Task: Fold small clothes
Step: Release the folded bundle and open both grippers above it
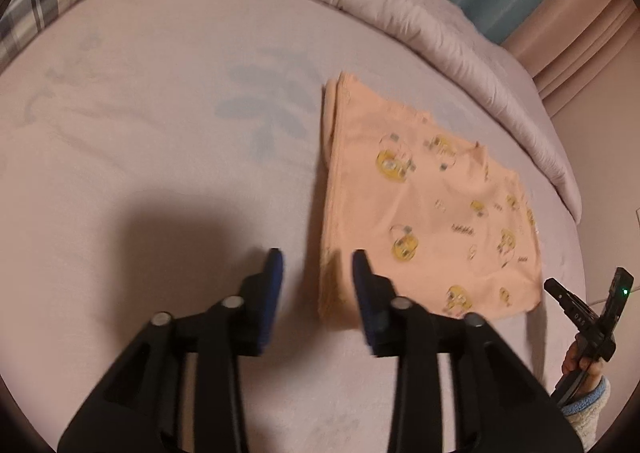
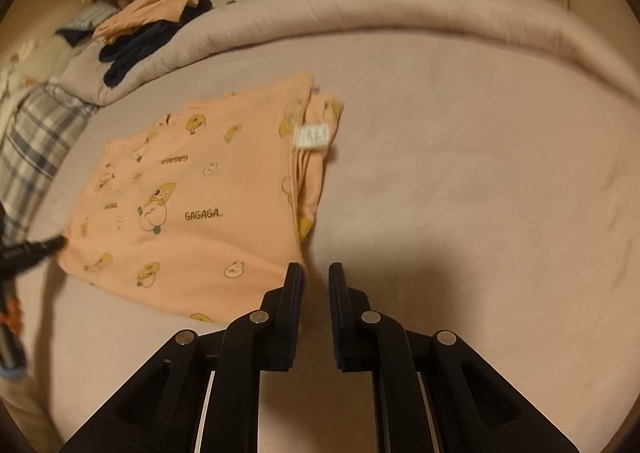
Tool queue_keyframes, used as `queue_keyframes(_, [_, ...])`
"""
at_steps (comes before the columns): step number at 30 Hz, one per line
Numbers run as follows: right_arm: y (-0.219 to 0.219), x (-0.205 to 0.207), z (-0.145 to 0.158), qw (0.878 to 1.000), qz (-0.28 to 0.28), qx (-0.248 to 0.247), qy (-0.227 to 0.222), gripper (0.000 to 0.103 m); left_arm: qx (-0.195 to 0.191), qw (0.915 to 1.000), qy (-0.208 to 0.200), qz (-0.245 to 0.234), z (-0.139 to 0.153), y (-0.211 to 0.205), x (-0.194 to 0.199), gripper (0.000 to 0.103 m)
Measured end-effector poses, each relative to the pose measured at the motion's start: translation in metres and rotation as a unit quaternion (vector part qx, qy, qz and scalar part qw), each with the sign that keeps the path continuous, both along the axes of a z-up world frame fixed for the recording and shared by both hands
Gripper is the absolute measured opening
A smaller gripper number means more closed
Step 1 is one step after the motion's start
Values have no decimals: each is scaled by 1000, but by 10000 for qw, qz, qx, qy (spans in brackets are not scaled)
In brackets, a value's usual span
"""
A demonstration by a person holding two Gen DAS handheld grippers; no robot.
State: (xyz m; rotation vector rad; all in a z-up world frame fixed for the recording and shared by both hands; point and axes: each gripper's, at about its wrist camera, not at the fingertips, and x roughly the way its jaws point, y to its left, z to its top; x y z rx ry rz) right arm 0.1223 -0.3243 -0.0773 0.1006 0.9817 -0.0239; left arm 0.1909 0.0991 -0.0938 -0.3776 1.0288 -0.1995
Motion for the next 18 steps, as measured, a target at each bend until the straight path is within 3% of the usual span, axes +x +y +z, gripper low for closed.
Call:
queue_keyframes(2, [12, 3, 9, 9994, 167, -213, -202, 10, -49, 9998, -177, 11, 8, -4, 2, 44])
queue_keyframes(8, [43, 34, 14, 9970, 629, 143, -431, 11, -28, 9983, -318, -497, 11, -49, 27, 44])
queue_keyframes(11, [62, 55, 11, 9953, 808, 271, -462, 12, -21, 9971, -270, -706, 4, -71, 41, 44])
queue_keyframes(14, [78, 77, 7, 9927, 1013, 487, -442, 25, 3, 9966, -172, -801, -6, -87, 55, 44])
queue_keyframes(18, [97, 100, -7, 9912, 1175, 556, -250, 26, 154, 9973, 6, -725, -23, -93, 76, 44])
